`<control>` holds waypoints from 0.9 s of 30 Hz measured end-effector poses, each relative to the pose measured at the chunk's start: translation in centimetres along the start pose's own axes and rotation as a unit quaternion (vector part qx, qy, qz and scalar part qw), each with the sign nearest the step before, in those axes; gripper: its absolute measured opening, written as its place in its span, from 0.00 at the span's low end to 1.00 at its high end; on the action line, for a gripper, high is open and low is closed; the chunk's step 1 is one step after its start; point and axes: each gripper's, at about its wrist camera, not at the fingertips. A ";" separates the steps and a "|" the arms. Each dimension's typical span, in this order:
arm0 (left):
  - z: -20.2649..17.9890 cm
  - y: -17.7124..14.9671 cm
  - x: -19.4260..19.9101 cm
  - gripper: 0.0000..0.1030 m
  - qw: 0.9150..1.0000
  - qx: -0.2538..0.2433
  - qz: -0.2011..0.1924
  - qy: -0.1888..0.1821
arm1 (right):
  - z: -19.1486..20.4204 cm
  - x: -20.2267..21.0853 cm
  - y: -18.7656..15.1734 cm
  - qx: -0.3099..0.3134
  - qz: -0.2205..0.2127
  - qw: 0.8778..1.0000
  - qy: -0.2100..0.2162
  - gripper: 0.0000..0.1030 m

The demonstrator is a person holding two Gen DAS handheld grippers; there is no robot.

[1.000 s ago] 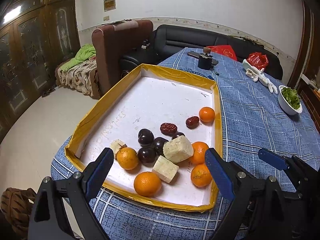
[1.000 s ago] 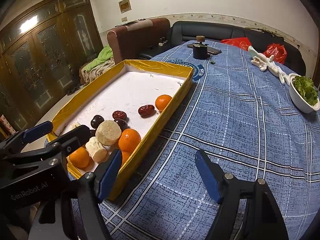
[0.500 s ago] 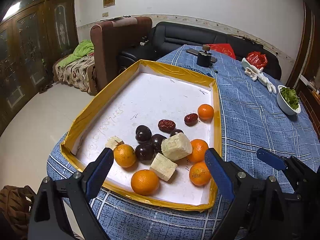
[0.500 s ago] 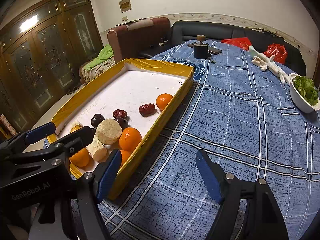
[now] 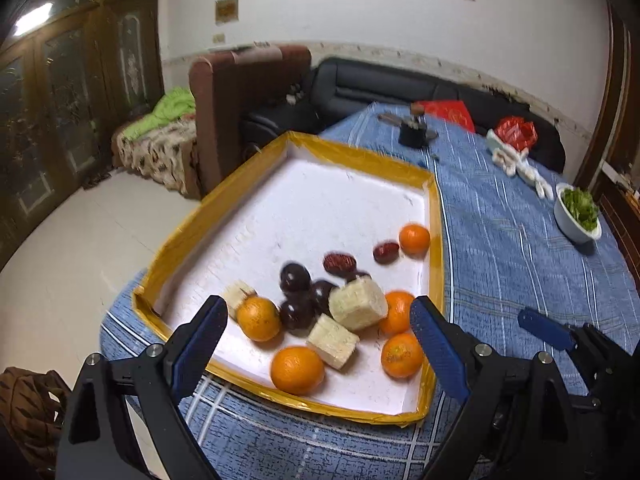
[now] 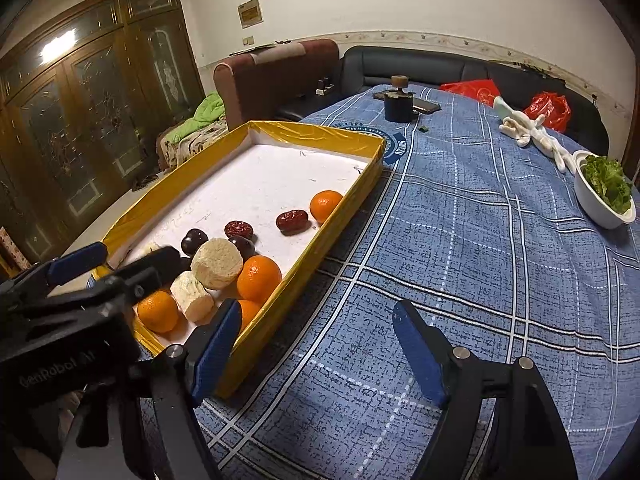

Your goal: Organize fruits

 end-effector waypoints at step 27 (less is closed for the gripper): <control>-0.5 -2.4 6.6 1.00 0.991 0.025 -0.114 0.068 | 1.6 3.8 -2.5 0.041 -0.049 0.998 -0.010 0.85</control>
Point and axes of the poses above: each gripper's, at about its wrist camera, not at the fingertips, and x roughly against the way its jaws point, z to its left, y to its top, and after that the axes turned 15 degrees about z, right-handed
